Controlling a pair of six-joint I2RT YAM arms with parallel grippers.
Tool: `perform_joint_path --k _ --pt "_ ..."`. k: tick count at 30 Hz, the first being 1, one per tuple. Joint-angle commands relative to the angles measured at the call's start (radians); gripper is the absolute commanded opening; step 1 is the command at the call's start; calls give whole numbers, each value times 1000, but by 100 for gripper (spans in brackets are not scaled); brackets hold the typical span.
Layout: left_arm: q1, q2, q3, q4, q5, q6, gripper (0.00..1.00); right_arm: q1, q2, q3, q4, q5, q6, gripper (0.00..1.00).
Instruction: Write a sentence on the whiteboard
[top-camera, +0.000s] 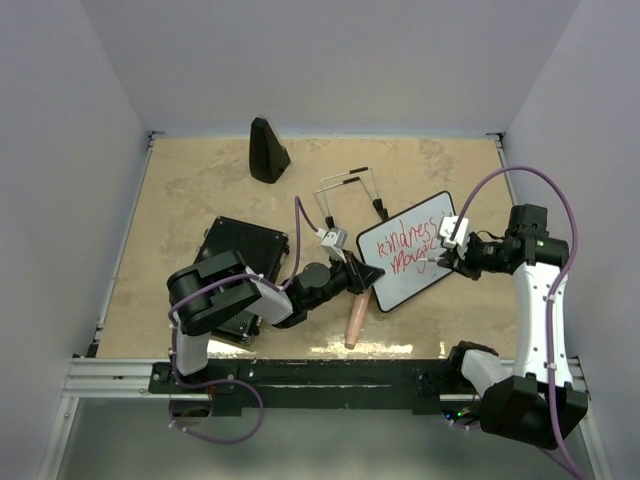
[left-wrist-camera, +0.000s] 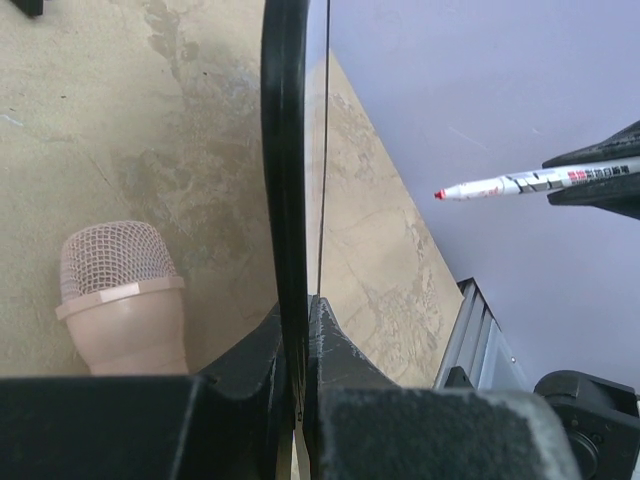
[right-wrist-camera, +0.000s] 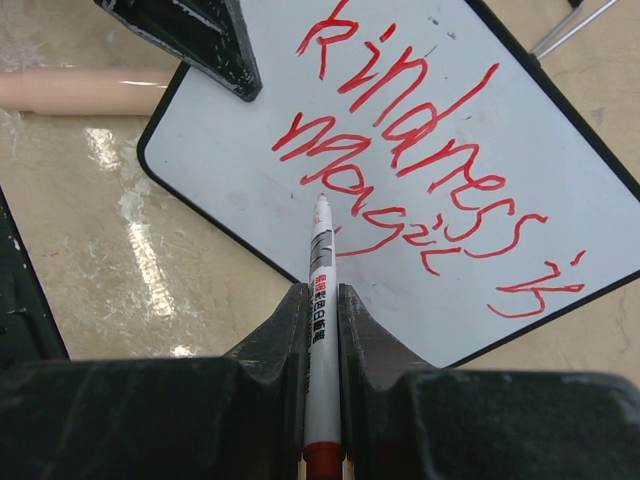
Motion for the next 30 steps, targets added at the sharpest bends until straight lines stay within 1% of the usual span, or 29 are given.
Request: perform_joint_path --k 1,12,20,23,30 --pt "27 -64 19 103 5 2 0 16 8 -6 -44 -36 -63 0" --pt "64 -90 36 71 22 19 0 25 8 -7 -51 -44 -83 0" --pt "70 -90 47 48 39 22 0 40 4 -25 -53 -56 -92 0" --pt "70 -79 51 51 44 14 0 62 5 -53 -38 -45 -95 0" --pt "69 -82 47 48 45 10 0 103 2 -111 80 1 -38 0"
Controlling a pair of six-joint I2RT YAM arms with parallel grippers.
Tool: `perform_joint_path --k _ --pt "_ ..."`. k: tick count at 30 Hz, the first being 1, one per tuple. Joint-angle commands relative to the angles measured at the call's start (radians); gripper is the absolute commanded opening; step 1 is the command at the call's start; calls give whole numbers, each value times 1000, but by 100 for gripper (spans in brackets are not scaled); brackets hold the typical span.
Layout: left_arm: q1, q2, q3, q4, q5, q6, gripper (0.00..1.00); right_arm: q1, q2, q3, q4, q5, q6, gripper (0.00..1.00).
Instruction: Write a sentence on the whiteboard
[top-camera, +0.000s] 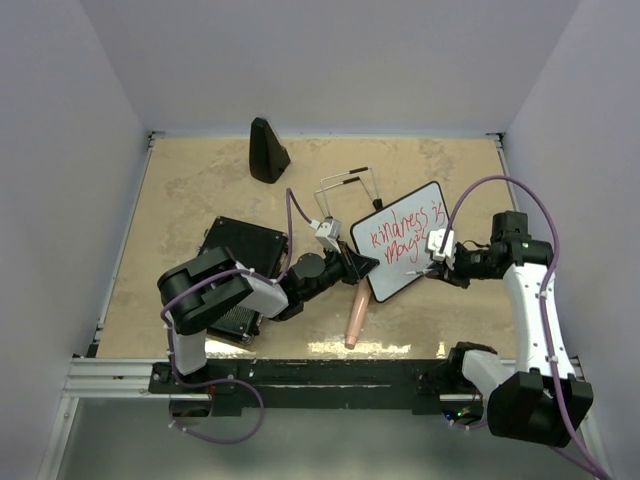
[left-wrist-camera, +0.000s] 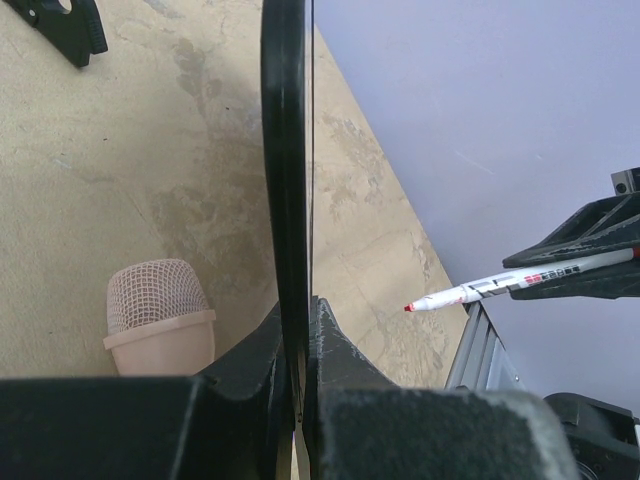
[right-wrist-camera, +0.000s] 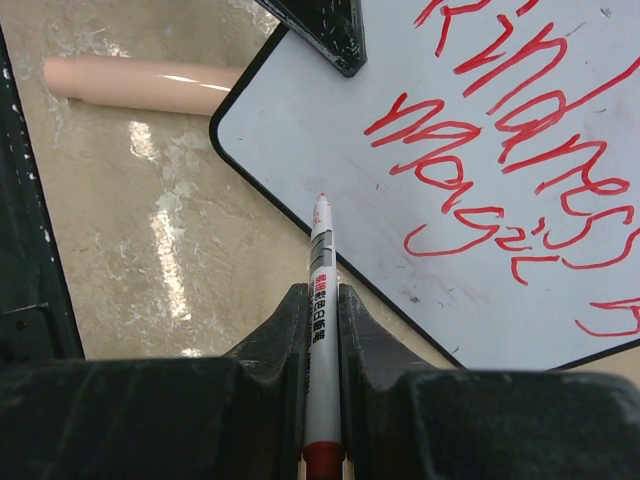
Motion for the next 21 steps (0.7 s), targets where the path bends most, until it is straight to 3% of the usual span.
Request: perform_joint_path --k 1,21 --pt "6 -41 43 89 9 5 0 24 -10 -27 84 19 28 0" --pt "6 -28 32 95 16 -6 0 27 16 -82 151 48 25 0"
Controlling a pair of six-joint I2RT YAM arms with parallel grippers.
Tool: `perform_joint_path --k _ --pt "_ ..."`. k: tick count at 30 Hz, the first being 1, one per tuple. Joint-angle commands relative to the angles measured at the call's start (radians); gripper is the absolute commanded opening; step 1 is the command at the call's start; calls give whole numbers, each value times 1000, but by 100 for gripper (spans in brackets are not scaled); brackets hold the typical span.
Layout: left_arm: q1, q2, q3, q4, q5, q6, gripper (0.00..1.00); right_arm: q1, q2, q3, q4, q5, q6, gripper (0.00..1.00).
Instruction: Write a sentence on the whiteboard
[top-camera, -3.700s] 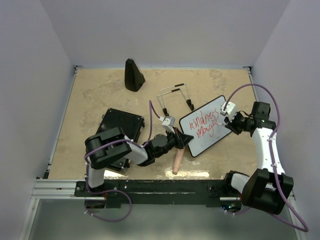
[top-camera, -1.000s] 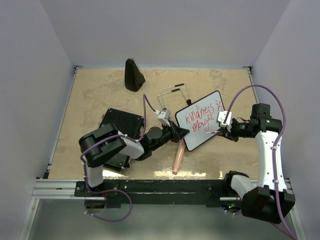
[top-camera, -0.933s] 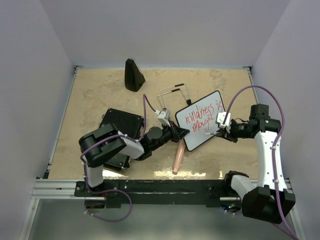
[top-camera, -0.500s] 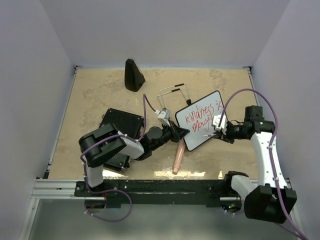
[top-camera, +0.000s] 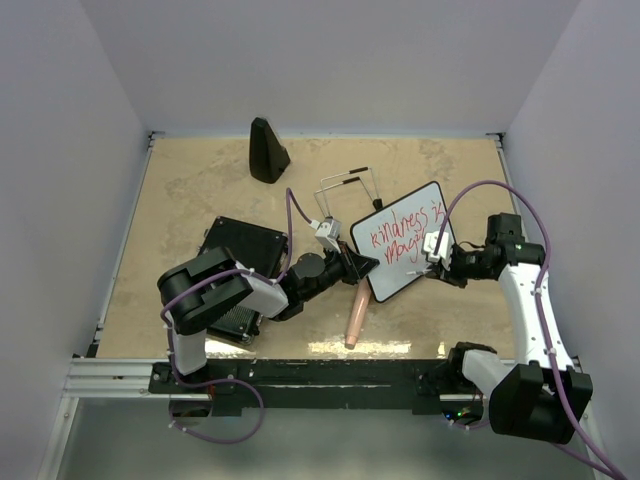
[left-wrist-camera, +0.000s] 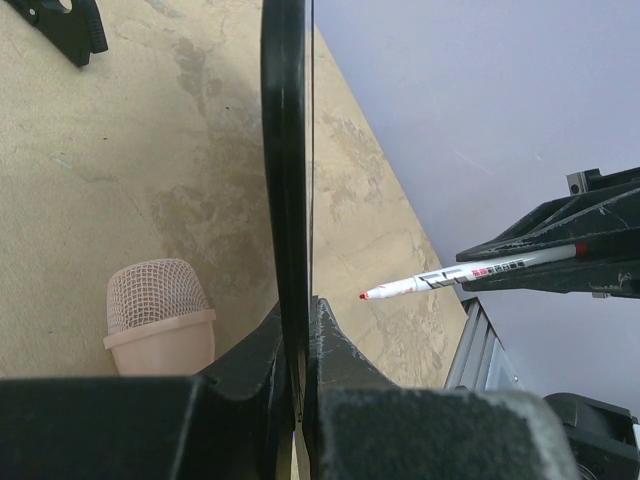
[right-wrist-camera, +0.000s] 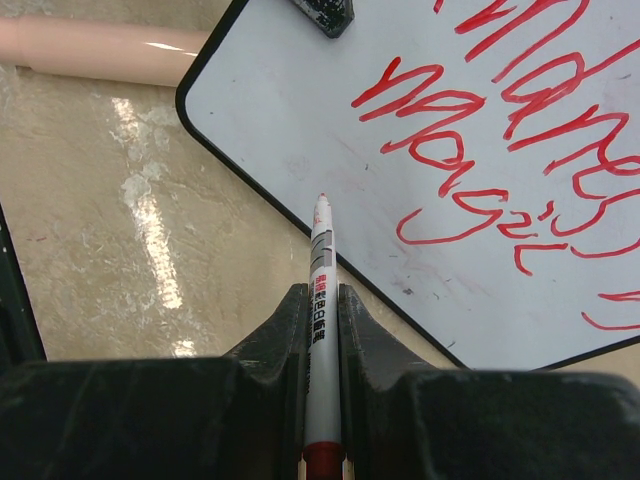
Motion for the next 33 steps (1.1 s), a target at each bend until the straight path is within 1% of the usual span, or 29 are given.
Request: perform_joint_path --k 1,33 --pt "6 -29 30 95 14 -1 0 4 -2 -2 18 -1 -2 0" --pt "-11 -32 9 109 11 16 0 5 1 -8 -28 -12 -66 0"
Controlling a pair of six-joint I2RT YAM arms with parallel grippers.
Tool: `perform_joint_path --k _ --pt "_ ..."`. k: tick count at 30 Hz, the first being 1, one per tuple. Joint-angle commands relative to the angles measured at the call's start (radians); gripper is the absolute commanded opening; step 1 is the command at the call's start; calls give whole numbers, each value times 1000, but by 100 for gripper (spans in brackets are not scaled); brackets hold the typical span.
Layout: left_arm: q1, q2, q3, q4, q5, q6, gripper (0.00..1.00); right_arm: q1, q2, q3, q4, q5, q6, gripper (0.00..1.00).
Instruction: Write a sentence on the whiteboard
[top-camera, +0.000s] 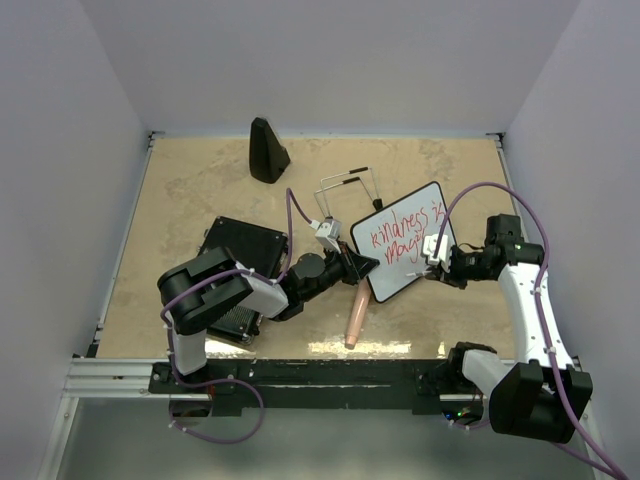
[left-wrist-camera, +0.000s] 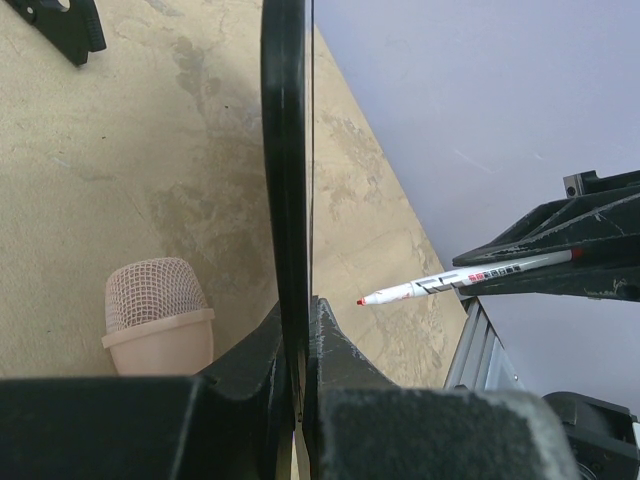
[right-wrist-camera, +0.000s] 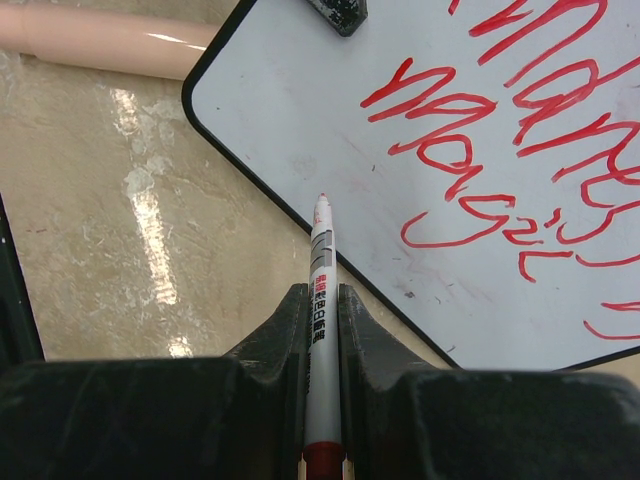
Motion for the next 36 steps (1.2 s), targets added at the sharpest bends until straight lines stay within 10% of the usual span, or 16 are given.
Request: perform_joint_path --k 1,36 --pt "-9 -32 9 109 10 17 0 4 -4 -2 -17 -11 -27 0" --pt "-10 -37 0 113 4 14 0 5 -30 5 -11 -39 -53 0"
